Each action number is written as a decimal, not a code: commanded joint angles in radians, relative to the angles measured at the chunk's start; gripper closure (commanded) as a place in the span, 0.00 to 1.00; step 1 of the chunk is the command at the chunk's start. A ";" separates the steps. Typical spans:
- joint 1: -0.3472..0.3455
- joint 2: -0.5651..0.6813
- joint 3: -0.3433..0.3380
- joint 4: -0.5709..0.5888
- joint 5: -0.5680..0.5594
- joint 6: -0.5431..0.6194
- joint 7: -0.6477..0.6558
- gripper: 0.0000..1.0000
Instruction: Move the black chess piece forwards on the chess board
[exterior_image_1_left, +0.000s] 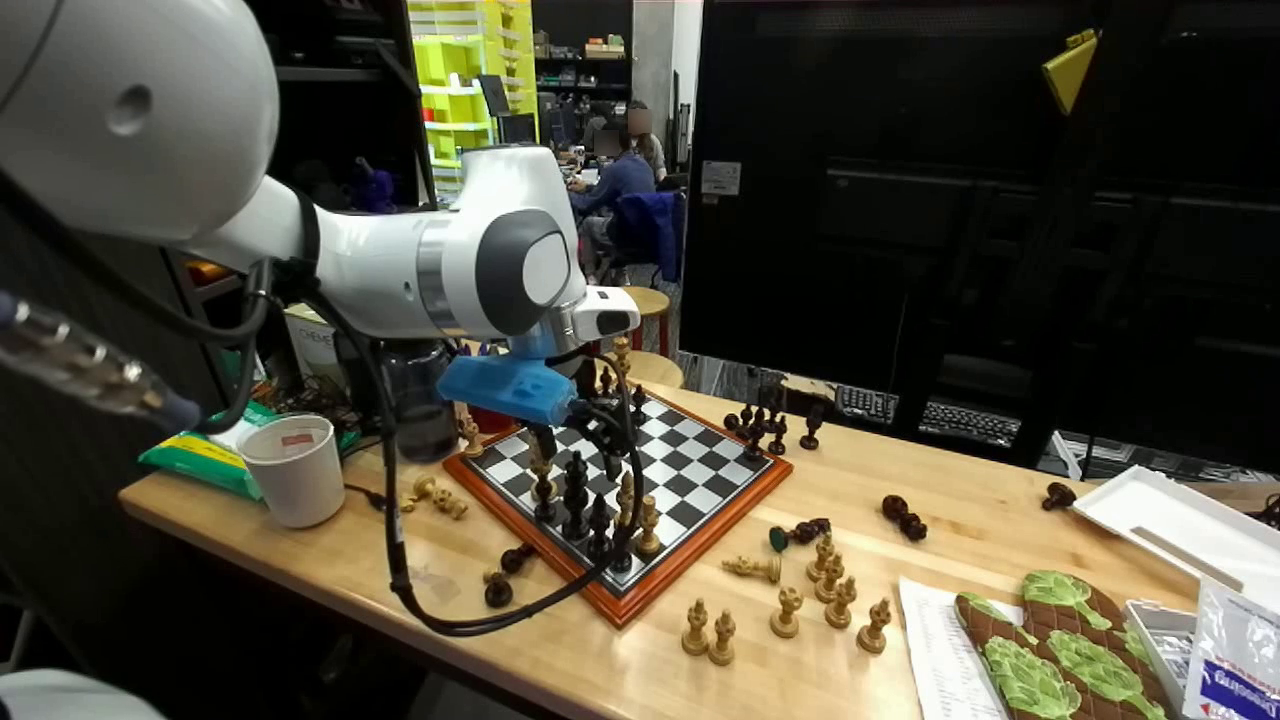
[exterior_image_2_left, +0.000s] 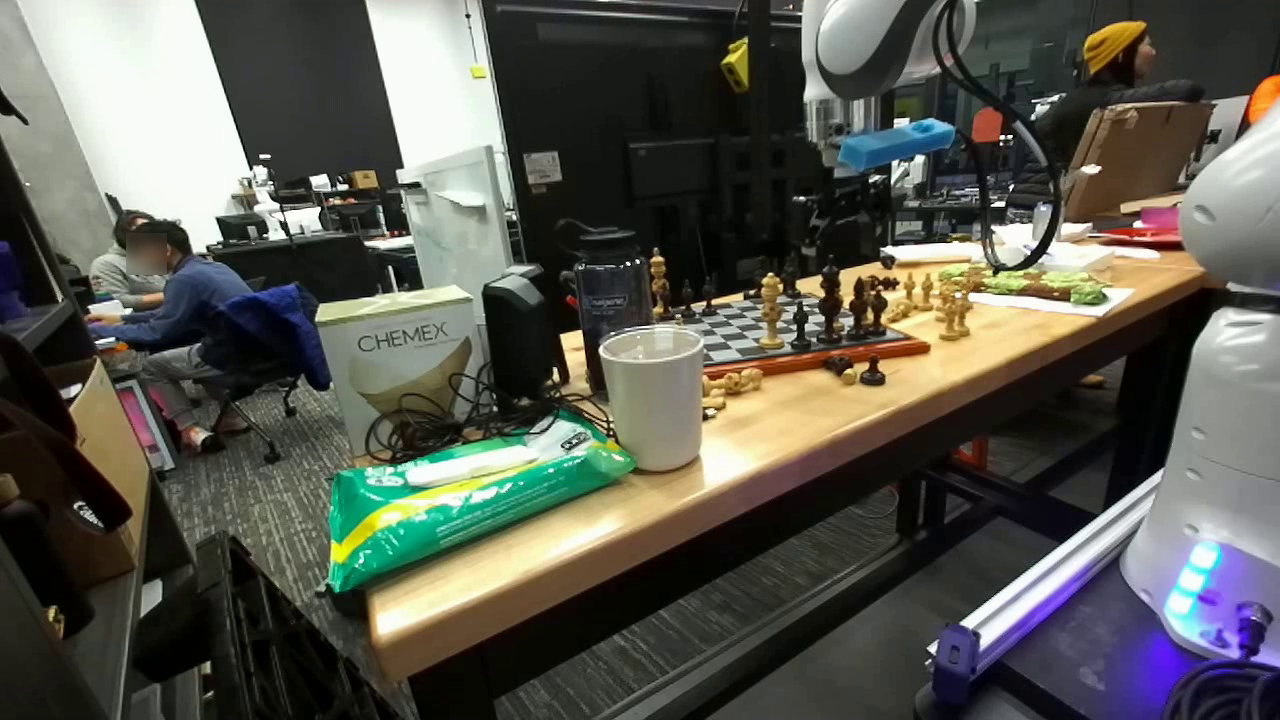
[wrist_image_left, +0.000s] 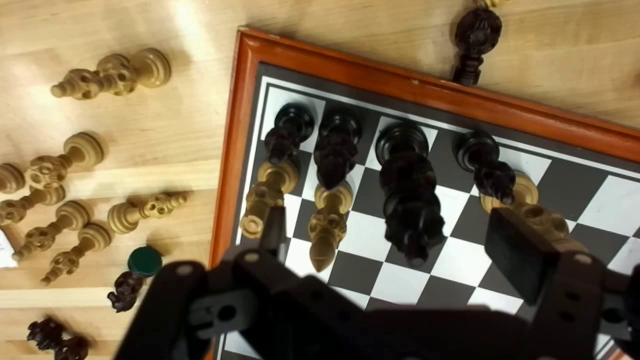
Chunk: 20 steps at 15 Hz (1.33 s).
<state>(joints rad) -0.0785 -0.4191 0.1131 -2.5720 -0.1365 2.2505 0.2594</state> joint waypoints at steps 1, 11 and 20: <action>0.011 0.001 -0.012 0.006 -0.007 -0.008 0.003 0.00; 0.028 -0.009 0.013 0.074 0.005 -0.153 0.072 0.00; 0.056 -0.011 0.016 0.079 0.029 -0.175 0.105 0.00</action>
